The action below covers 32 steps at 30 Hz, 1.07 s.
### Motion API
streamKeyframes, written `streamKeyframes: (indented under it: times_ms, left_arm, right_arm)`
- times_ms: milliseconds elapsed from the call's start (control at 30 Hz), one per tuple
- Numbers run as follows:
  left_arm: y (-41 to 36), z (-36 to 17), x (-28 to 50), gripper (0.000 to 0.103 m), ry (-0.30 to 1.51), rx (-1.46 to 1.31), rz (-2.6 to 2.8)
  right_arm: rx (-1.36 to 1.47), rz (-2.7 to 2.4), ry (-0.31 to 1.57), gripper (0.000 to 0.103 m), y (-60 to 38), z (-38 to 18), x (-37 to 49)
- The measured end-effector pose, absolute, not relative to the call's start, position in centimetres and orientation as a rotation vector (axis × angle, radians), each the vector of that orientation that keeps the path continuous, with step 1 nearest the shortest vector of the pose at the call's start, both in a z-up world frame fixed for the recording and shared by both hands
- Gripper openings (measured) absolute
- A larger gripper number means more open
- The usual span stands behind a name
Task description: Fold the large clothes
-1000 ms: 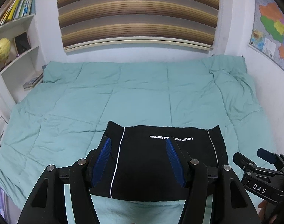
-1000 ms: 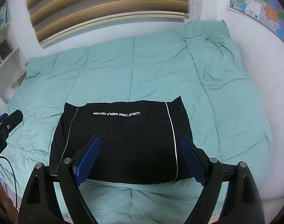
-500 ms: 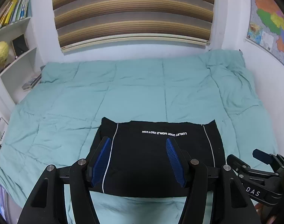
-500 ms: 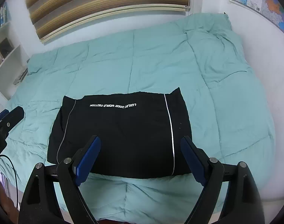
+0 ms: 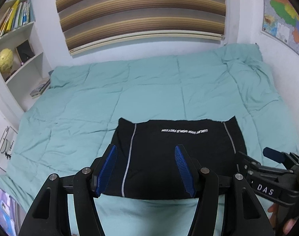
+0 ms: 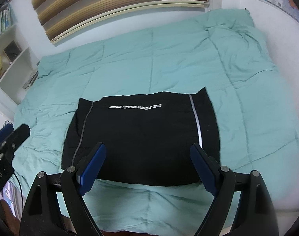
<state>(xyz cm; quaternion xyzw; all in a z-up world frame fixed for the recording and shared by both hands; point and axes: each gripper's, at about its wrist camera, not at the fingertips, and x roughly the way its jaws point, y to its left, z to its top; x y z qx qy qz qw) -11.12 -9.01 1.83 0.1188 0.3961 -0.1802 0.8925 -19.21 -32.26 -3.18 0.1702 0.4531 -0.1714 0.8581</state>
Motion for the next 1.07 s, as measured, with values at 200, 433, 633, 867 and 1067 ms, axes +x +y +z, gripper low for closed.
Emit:
streamKeyframes:
  times_ms: [200,433,633,867,1067]
  left_arm:
    - [-6.7,1.2,-9.9,0.063,0.845,0.267,-0.369]
    - [-5.9,-0.4,-7.8,0.063,0.860,0.306,-0.391]
    - [-6.0,-0.9,-6.5,0.063,0.850,0.351,-0.386]
    - [-5.9,-0.8,-4.9,0.063,0.823,0.347,-0.385]
    - [-5.5,-1.2,-3.2,0.063,0.827,0.337,-0.402]
  right_arm:
    - [0.335,-0.359,0.960,0.089,-29.5,-3.1,-17.4]
    - [0.307,-0.406,0.990,0.089,-27.6,-3.4,-16.4]
    - [0.337,-0.434,1.003,0.089,-27.4,-3.9,-15.7]
    - [0.352,-0.464,0.993,0.089,-27.9,-3.9,-15.0]
    - [0.348,-0.487,1.018,0.089,-27.9,-4.7,-14.2]
